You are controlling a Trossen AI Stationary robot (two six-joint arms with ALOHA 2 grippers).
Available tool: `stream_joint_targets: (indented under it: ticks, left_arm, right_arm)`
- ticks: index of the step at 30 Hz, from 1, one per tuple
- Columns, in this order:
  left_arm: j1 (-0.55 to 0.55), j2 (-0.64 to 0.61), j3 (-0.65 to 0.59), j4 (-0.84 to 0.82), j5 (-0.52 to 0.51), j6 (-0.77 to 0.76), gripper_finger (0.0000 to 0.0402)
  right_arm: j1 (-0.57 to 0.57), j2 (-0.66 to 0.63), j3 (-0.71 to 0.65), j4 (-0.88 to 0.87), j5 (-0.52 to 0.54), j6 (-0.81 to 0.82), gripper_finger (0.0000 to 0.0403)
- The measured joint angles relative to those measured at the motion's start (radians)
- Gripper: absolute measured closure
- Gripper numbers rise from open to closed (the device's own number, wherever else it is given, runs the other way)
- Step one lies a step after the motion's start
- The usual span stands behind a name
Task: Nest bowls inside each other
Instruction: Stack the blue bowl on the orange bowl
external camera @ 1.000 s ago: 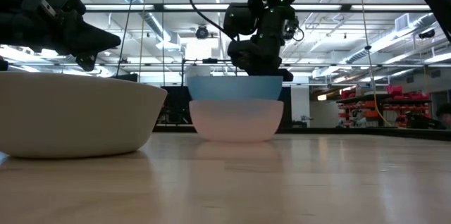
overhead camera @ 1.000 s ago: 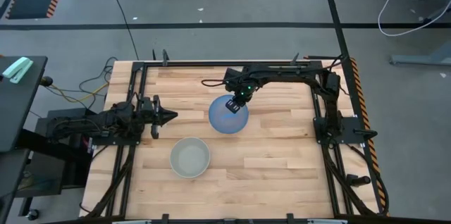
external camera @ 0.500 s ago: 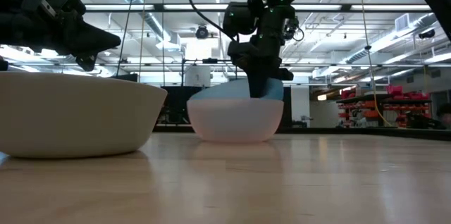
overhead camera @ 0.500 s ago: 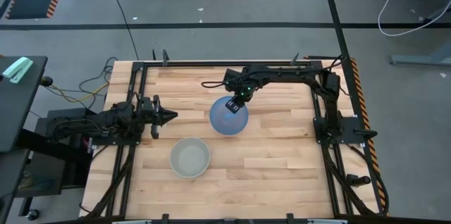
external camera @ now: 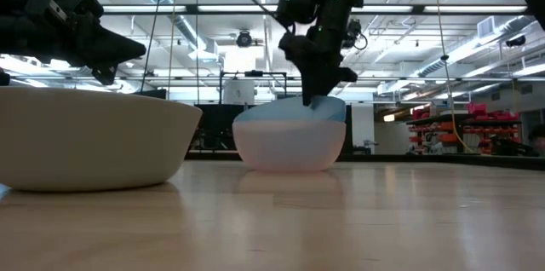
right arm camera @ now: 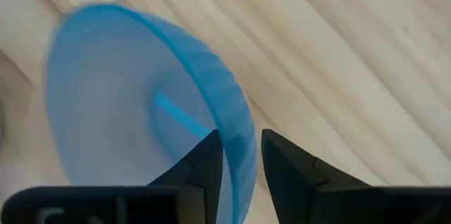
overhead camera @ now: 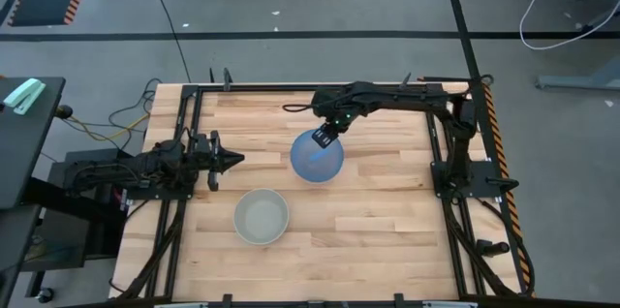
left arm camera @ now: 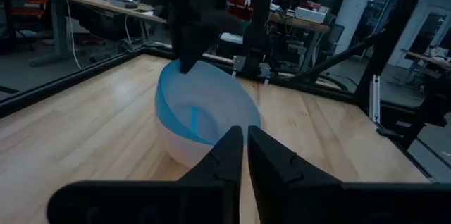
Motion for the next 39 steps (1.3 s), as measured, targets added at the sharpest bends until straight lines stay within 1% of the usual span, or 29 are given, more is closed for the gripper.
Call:
stream_joint_targets:
  ticks: [5,8,11,15,16,19,21,28,34,37,39]
  left_arm:
    - [0.000,0.000,0.000,0.000,0.000,0.000,0.0363]
    - [0.000,0.000,0.000,0.000,0.000,0.000,0.0364]
    - [0.000,0.000,0.000,-0.001,0.000,0.000,0.0369]
    - [0.000,0.000,0.000,-0.001,0.000,0.000,0.0374]
    - [0.000,0.000,0.000,-0.001,0.000,0.000,0.0375]
    - [0.000,0.000,0.000,-0.001,0.000,0.000,0.0376]
    - [0.000,0.000,0.000,-0.001,0.000,0.000,0.0374]
    - [0.000,0.000,0.000,-0.002,0.000,0.000,0.0366]
    - [0.000,0.000,0.000,-0.002,0.000,0.000,0.0371]
    - [0.000,0.000,0.000,-0.002,0.000,0.000,0.0375]
    - [0.000,0.000,0.000,-0.002,0.000,0.000,0.0376]
  right_arm:
    - [0.008,-0.069,0.000,0.001,0.033,0.007,0.0296]
    - [0.026,-0.092,0.000,0.001,0.044,0.026,0.0306]
    - [0.047,-0.095,0.000,0.001,0.043,0.018,0.0333]
    - [0.064,-0.082,0.001,0.000,0.058,-0.020,0.0389]
    - [0.064,-0.075,0.000,-0.003,0.058,-0.032,0.0394]
    - [0.063,-0.055,0.000,-0.003,0.058,-0.039,0.0391]
    - [0.056,-0.045,0.000,-0.003,0.058,-0.053,0.0396]
    - [0.019,-0.044,-0.039,0.011,0.060,-0.050,0.0399]
    - [0.002,-0.044,-0.108,0.042,0.053,-0.046,0.0400]
    - [0.002,-0.044,-0.155,0.086,0.014,-0.046,0.0401]
    - [0.002,-0.044,-0.182,0.112,0.006,-0.047,0.0401]
